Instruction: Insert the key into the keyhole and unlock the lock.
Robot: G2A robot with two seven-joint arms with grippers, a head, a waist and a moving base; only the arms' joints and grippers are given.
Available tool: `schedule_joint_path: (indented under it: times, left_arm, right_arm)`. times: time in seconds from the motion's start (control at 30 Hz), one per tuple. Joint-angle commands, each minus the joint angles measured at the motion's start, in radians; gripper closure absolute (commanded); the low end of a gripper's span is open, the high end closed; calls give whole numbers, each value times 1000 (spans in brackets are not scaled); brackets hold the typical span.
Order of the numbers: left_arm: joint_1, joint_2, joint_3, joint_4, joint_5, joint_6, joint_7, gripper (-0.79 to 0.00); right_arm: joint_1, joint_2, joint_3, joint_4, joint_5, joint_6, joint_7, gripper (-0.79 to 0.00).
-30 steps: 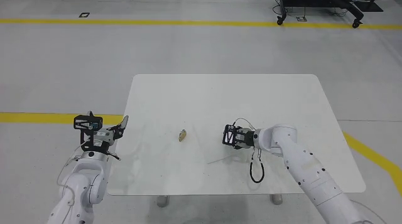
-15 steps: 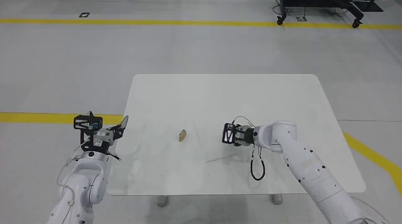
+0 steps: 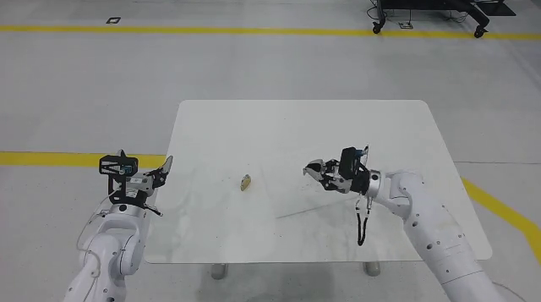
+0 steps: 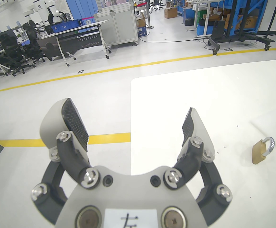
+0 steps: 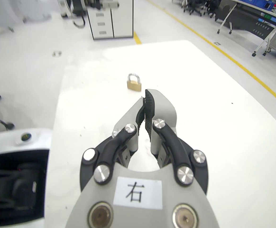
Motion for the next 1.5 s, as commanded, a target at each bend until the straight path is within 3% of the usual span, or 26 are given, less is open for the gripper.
schedule_joint_path:
  times: [0.0, 0.1, 0.17, 0.47, 0.57, 0.67, 0.77, 0.83, 1.1, 1.17, 1.47]
  left_arm:
    - [0, 0, 0, 0, 0, 0, 0, -785]
    - [0, 0, 0, 0, 0, 0, 0, -785]
    - [0, 0, 0, 0, 0, 0, 0, -785]
    - [0, 0, 0, 0, 0, 0, 0, -785]
    - [-7, -4, -10, 5, -88, -25, 23, -785]
    - [-45, -9, 27, 21, -182, -106, -2, -785]
    - [-105, -14, 73, 79, -525, -363, -99, -785]
    - [-160, -12, 80, 125, -631, -444, -183, -785]
    - [-333, -22, 211, 219, -842, -555, -381, -785]
    - [-338, -21, 210, 218, -833, -554, -386, -785]
    - [-329, -23, 217, 212, -870, -571, -371, -785]
  right_arm:
    - [4, 11, -2, 38, 124, 2, -5, 0]
    - [15, 27, -30, 75, 277, 2, 21, 0]
    - [37, 44, -12, 88, 258, 2, 90, 0]
    - [37, 44, -12, 88, 258, 2, 90, 0]
    - [27, 40, -43, 108, 351, 2, 83, 0]
    - [60, 30, -95, 178, 452, 2, 113, 0]
    - [96, 15, -165, 231, 557, 2, 139, 0]
    - [114, 6, -208, 256, 636, 2, 158, 0]
    - [152, -2, -285, 303, 975, 2, 244, 0]
    - [144, 2, -280, 284, 1043, 2, 259, 0]
    - [144, 2, -280, 284, 1043, 2, 259, 0]
